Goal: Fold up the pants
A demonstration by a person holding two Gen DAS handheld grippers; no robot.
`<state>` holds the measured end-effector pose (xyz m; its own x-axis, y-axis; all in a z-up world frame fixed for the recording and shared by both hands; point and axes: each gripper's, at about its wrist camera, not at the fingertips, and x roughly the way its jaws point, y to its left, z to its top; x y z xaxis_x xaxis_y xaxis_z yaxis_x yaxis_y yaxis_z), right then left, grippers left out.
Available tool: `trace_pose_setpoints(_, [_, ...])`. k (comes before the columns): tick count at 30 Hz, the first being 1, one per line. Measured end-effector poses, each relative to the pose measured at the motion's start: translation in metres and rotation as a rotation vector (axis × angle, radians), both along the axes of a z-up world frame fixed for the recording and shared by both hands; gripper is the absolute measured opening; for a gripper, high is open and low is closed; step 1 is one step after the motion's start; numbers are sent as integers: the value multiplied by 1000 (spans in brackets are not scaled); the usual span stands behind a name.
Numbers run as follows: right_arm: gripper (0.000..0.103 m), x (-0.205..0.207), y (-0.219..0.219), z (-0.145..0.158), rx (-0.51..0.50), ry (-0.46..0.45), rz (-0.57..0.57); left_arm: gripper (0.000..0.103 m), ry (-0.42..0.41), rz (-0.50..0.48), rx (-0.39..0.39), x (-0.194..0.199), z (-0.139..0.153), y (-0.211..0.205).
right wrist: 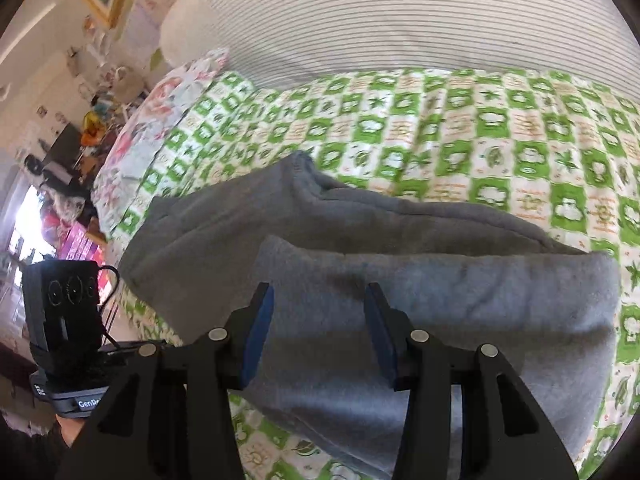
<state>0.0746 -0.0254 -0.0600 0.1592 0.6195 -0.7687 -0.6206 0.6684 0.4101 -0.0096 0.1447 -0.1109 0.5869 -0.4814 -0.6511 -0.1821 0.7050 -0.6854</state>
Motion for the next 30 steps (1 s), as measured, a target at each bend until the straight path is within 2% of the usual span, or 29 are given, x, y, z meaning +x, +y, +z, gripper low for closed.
trace_pose_setpoints(6, [49, 4, 25, -35, -54, 43, 15, 5, 94, 36, -14, 8, -43, 3])
trace_pose_setpoints(9, [49, 7, 38, -58, -99, 76, 33, 6, 107, 35, 26, 12, -46, -1])
trace_pose_setpoints(11, [51, 7, 44, -63, -107, 66, 51, 11, 113, 41, 28, 12, -46, -1])
trace_pose_setpoints(14, [51, 8, 50, -60, -122, 68, 64, 16, 108, 59, -5, 5, -42, 6])
trace_pose_setpoints(20, [50, 5, 58, -32, -68, 58, 72, 18, 59, 134, 11, -32, -17, 29])
trace_pose_setpoints(27, [51, -6, 109, -21, -84, 29, 168, 21, 48, 271, -32, -80, -15, 74])
trace_pose_setpoints(30, [51, -11, 132, -19, -97, 16, 208, 26, 45, 338, -37, -101, -14, 89])
